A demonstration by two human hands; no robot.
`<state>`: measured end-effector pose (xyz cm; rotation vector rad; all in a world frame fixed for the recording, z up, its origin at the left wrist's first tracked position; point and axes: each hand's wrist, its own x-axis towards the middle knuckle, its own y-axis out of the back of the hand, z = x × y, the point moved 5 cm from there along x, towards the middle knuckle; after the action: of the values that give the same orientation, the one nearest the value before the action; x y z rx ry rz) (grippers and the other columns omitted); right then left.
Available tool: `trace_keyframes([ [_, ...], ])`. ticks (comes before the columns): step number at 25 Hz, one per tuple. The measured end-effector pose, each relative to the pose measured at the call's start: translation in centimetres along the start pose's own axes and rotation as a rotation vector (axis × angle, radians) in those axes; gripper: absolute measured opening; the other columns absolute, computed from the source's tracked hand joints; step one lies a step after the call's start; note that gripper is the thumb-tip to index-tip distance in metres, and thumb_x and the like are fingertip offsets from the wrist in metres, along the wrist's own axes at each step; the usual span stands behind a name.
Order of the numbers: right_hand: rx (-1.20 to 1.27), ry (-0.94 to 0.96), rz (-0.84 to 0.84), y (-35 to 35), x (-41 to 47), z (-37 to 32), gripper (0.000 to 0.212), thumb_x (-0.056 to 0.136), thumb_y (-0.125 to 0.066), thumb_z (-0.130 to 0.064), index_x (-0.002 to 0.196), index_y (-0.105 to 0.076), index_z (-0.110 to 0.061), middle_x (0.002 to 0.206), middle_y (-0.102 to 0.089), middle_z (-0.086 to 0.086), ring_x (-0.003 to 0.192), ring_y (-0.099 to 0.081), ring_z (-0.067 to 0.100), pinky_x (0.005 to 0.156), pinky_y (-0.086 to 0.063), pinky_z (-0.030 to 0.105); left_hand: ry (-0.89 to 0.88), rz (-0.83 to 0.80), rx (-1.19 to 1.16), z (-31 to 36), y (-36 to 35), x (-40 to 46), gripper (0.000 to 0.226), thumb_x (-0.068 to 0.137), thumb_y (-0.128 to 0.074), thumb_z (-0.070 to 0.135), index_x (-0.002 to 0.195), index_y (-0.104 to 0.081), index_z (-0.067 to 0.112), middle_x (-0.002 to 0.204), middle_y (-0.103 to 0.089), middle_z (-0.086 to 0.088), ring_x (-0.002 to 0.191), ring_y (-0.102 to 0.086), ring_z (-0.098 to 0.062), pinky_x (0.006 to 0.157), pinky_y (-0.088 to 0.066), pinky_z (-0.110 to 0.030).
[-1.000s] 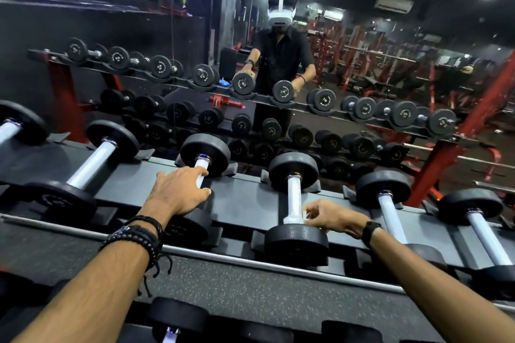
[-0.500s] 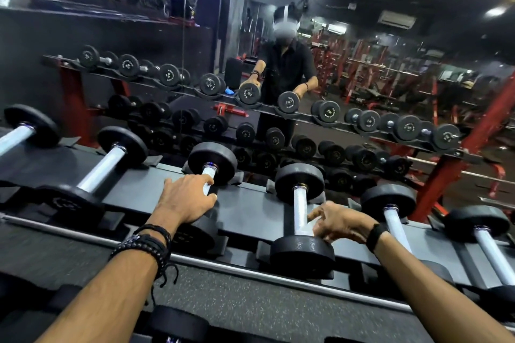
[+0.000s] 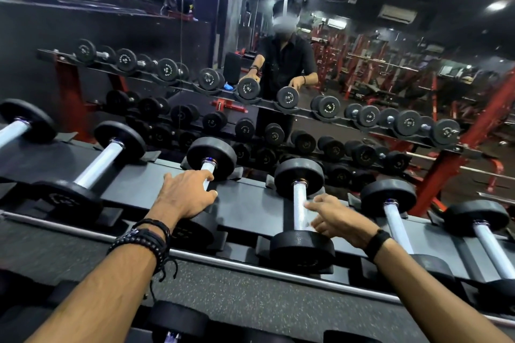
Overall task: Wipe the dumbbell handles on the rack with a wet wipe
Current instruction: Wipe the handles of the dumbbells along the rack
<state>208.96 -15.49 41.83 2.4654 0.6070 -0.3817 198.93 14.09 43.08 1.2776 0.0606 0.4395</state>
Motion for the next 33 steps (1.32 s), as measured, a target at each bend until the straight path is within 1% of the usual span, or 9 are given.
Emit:
trace_keyframes([
  [3,0.049,-0.022,-0.156,-2.0,-0.1,0.3,0.061,0.087,-0.042,-0.069,0.108,-0.057,-0.014,0.077,-0.062,0.004,0.064,-0.057,0.015,0.066,-0.045,0.027,0.002,0.002,0.005,0.1,0.1,-0.2,0.043,0.089,-0.054,0.044,0.131,-0.053,0.032,0.121,-0.064,0.000,0.109,-0.058,-0.022,0.095,-0.030,-0.043],
  [7,0.102,-0.035,-0.182,-0.8,0.3,-0.1,0.055,0.087,-0.041,-0.071,0.114,-0.048,-0.023,0.104,-0.065,0.002,0.078,-0.060,0.009,0.078,-0.050,0.027,0.005,0.003,0.003,0.0,0.0,-0.1,0.042,0.089,-0.053,0.046,0.130,-0.053,0.033,0.121,-0.064,0.000,0.109,-0.058,-0.023,0.093,-0.030,-0.042],
  [12,0.020,-0.023,-0.178,-1.8,1.5,1.1,0.125,0.046,-0.053,-0.095,0.130,-0.052,-0.002,0.107,-0.066,0.019,0.081,-0.054,0.025,0.085,-0.049,0.043,0.005,-0.012,0.013,0.0,-0.1,0.0,0.042,0.089,-0.053,0.047,0.129,-0.053,0.035,0.123,-0.063,0.000,0.111,-0.057,-0.023,0.091,-0.028,-0.042],
  [15,-0.035,0.018,-0.184,-1.9,0.5,-0.3,0.069,0.077,-0.055,-0.075,0.099,-0.056,-0.010,0.065,-0.054,0.000,0.056,-0.047,0.011,0.055,-0.037,0.021,0.017,0.000,0.010,0.1,0.2,-0.2,0.043,0.089,-0.054,0.046,0.130,-0.054,0.035,0.124,-0.063,-0.001,0.112,-0.057,-0.023,0.092,-0.028,-0.042],
  [17,-0.065,0.042,-0.161,-1.5,0.8,-0.7,0.051,0.083,-0.056,-0.067,0.096,-0.049,-0.018,0.063,-0.043,-0.002,0.050,-0.034,0.009,0.046,-0.022,0.020,0.008,0.003,0.015,0.1,0.1,-0.2,0.043,0.089,-0.054,0.046,0.130,-0.053,0.034,0.123,-0.063,-0.001,0.111,-0.057,-0.023,0.092,-0.028,-0.041],
  [22,0.040,0.041,-0.179,-2.2,2.2,1.4,0.088,0.059,-0.081,-0.065,0.113,-0.061,0.001,0.091,-0.064,0.008,0.084,-0.055,0.023,0.076,-0.044,0.032,0.009,-0.012,0.035,0.0,0.0,-0.1,0.042,0.088,-0.054,0.047,0.129,-0.053,0.035,0.122,-0.063,0.000,0.109,-0.057,-0.021,0.091,-0.028,-0.041],
  [26,-0.133,0.157,-0.135,-1.7,2.0,0.0,0.054,0.075,-0.074,-0.053,0.086,-0.071,-0.001,0.077,-0.071,0.004,0.071,-0.062,0.013,0.064,-0.046,0.018,0.012,-0.003,0.009,-0.1,-0.1,-0.1,0.043,0.088,-0.055,0.046,0.129,-0.054,0.035,0.122,-0.063,0.000,0.110,-0.057,-0.022,0.094,-0.027,-0.042],
  [29,0.035,0.086,-0.158,-2.3,2.7,0.5,0.052,0.065,-0.082,-0.047,0.087,-0.070,-0.001,0.084,-0.069,0.014,0.074,-0.065,0.024,0.070,-0.051,0.031,0.007,-0.012,0.019,0.0,0.0,0.0,0.044,0.088,-0.055,0.045,0.130,-0.053,0.034,0.122,-0.063,-0.001,0.109,-0.057,-0.023,0.093,-0.028,-0.042],
  [33,0.167,-0.040,-0.232,-3.0,3.6,1.2,0.062,0.048,-0.095,-0.023,0.095,-0.059,-0.004,0.079,-0.062,0.008,0.063,-0.059,0.014,0.059,-0.050,0.023,0.004,-0.015,0.023,0.0,0.0,-0.1,0.043,0.089,-0.055,0.045,0.131,-0.052,0.034,0.121,-0.063,0.000,0.107,-0.057,-0.022,0.093,-0.029,-0.041],
])
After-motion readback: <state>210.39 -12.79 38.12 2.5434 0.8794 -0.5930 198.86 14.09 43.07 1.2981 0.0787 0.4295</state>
